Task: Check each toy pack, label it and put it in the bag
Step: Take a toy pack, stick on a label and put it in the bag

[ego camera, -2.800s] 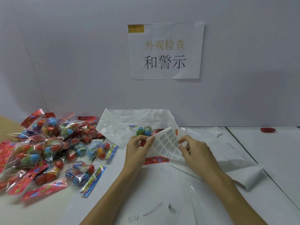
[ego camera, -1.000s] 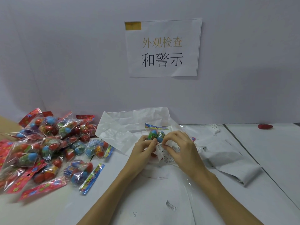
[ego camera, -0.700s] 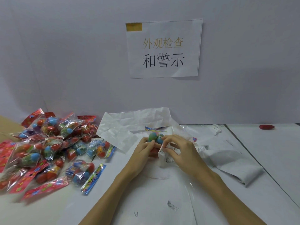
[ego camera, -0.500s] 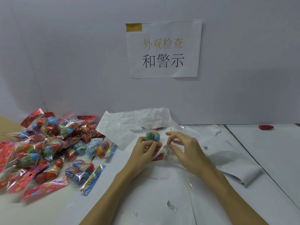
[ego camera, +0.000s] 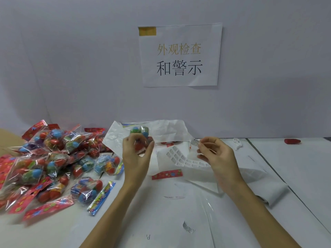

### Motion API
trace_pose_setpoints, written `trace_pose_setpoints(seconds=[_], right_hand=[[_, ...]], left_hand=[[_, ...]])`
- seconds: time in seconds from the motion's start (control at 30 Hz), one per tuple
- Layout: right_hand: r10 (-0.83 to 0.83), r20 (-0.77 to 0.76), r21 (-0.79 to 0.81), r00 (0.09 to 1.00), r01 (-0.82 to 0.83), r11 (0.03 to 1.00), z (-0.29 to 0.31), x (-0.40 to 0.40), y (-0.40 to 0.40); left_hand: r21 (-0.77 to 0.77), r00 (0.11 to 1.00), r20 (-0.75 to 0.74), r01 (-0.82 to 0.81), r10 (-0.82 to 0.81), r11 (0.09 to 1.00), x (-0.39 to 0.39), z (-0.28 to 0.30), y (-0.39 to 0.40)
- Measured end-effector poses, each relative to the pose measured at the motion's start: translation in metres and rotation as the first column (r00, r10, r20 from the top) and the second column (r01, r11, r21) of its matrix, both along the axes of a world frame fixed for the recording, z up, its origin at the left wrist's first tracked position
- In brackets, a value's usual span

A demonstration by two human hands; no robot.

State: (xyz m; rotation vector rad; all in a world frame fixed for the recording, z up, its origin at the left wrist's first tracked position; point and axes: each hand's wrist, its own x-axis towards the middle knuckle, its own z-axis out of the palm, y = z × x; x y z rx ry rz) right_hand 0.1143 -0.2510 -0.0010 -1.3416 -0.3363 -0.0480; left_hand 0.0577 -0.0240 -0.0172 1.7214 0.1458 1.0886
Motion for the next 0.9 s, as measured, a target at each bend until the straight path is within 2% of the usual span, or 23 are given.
trace_pose_setpoints(seconds=[0.1,0.27,0.37,0.5,0.7,0.83,0.9], right_hand=[[0.027,-0.007,0.02,1.0,-0.027,0.999,0.002,-0.005,0.005],[0.086,0.013,0.047,0.996,-0.087,0.995,0.006,-0.011,0.008],[0.124,0.037,0.044,0.992,-0.125,0.991,0.008,-0.016,0.01],[0.161,0.164,-0.059,0.973,-0.153,0.986,0.011,-0.024,0.012],[0.132,0.264,-0.187,0.955,-0.084,0.979,0.008,-0.03,0.021],[0.087,0.291,-0.241,0.953,-0.015,0.97,0.005,-0.03,0.024],[0.082,0.288,-0.253,0.954,-0.006,0.968,0.005,-0.03,0.024]], left_hand=[[-0.241,0.973,0.067,0.23,-0.22,0.943,-0.009,0.012,-0.004],[-0.354,0.904,0.146,0.426,-0.401,0.832,-0.016,0.024,-0.017],[-0.348,0.89,0.095,0.45,-0.446,0.822,-0.017,0.021,-0.032],[-0.305,0.861,0.051,0.496,-0.506,0.813,-0.018,0.018,-0.041],[-0.284,0.841,0.002,0.519,-0.541,0.806,-0.017,0.014,-0.047],[-0.358,0.809,0.031,0.558,-0.588,0.749,-0.017,0.012,-0.049],[-0.369,0.815,0.029,0.548,-0.579,0.751,-0.017,0.012,-0.049]])
